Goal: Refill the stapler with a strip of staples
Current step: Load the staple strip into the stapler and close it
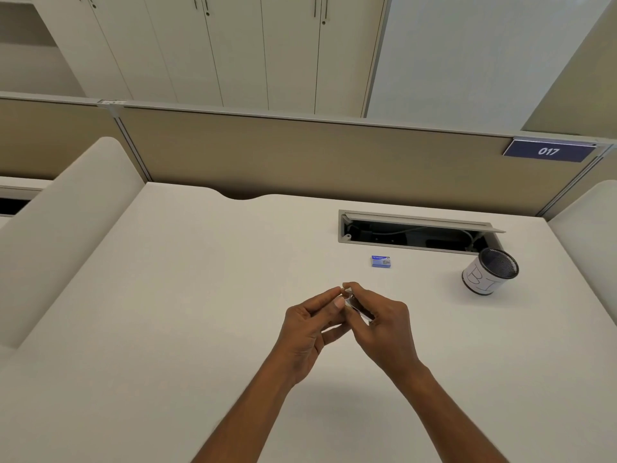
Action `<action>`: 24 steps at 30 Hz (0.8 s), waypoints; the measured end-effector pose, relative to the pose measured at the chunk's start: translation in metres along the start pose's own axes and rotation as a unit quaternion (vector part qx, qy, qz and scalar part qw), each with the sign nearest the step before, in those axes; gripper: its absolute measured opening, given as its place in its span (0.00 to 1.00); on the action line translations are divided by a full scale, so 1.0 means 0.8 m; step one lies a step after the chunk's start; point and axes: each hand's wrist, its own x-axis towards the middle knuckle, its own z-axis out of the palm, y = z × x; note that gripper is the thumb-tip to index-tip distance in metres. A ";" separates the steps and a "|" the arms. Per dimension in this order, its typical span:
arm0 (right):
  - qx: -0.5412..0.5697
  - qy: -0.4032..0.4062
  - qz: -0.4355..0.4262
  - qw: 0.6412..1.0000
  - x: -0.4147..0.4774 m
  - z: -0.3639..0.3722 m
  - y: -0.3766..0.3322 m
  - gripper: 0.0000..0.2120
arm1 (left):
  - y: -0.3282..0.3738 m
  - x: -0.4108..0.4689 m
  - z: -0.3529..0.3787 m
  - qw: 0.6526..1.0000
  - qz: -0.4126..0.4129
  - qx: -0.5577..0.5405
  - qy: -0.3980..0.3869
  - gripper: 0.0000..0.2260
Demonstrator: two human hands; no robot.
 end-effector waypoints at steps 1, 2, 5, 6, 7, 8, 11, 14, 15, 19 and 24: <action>0.004 -0.002 0.004 1.000 0.001 0.000 0.000 0.14 | 0.000 0.000 0.000 1.000 0.000 0.002 0.000 0.19; 0.010 -0.006 0.007 1.000 0.001 0.000 -0.001 0.13 | 0.001 0.000 0.000 1.000 0.000 0.004 0.001 0.20; 0.070 -0.022 0.048 0.996 0.006 -0.003 -0.008 0.09 | 0.005 0.002 0.000 1.000 0.007 0.019 0.002 0.20; 0.102 -0.025 0.079 0.991 0.008 -0.005 -0.011 0.09 | 0.006 0.002 0.000 1.000 0.009 0.025 0.003 0.20; 0.130 -0.028 0.111 0.985 0.010 -0.007 -0.013 0.08 | 0.008 0.002 0.000 1.000 0.009 0.029 0.007 0.21; 0.151 -0.032 0.138 0.978 0.012 -0.008 -0.014 0.08 | 0.009 0.003 0.000 0.999 0.008 0.032 0.013 0.23; 0.216 -0.059 0.190 0.956 0.015 -0.011 -0.011 0.12 | 0.010 0.003 0.000 0.998 0.009 0.062 0.020 0.24; 0.245 -0.087 0.212 0.942 0.017 -0.012 -0.009 0.20 | 0.010 0.003 0.000 0.997 -0.001 0.077 0.012 0.23; 0.241 -0.093 0.214 0.942 0.017 -0.013 -0.008 0.21 | 0.011 0.003 -0.001 0.997 -0.006 0.077 0.011 0.23; 0.165 -0.135 0.194 0.958 0.019 -0.017 0.002 0.20 | 0.017 0.006 -0.005 0.994 -0.035 0.108 0.007 0.19; 0.027 -0.208 0.131 0.969 0.010 -0.017 0.011 0.19 | 0.020 0.011 -0.012 0.986 -0.083 0.143 0.025 0.14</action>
